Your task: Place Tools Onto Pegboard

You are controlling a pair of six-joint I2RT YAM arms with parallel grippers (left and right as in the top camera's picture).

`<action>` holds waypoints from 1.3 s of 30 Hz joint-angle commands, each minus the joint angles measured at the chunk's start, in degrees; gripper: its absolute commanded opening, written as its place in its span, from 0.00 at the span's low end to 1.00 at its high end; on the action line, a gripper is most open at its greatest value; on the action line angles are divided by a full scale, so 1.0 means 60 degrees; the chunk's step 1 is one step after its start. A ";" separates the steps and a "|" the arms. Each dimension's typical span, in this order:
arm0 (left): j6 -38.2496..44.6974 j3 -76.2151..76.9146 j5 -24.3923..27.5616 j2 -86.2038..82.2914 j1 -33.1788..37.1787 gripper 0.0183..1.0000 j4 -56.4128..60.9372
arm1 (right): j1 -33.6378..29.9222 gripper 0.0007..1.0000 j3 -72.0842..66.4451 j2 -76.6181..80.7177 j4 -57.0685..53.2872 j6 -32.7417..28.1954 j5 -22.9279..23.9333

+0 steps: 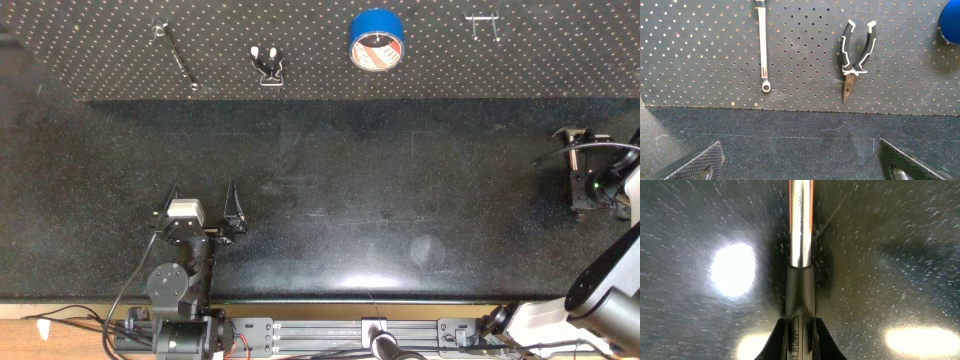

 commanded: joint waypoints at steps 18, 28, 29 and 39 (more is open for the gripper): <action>-0.0044 -0.0018 0.0098 -0.0080 0.0047 1.00 -0.0073 | 0.5122 0.07 -0.0080 -0.4670 0.3548 0.4273 -0.2488; -0.0044 -0.0018 0.0098 -0.0080 0.0047 1.00 -0.0073 | 0.5304 0.07 -0.0080 -0.3162 0.3585 0.4269 -0.2484; -0.0044 -0.0018 0.0098 -0.0080 0.0047 1.00 -0.0073 | 0.5304 0.07 -0.0080 -0.3064 0.3581 0.4269 -0.2484; -0.0044 -0.0018 0.0098 -0.0080 0.0047 1.00 -0.0073 | 0.5304 0.97 -0.0080 -0.3610 0.3574 0.4266 -0.2481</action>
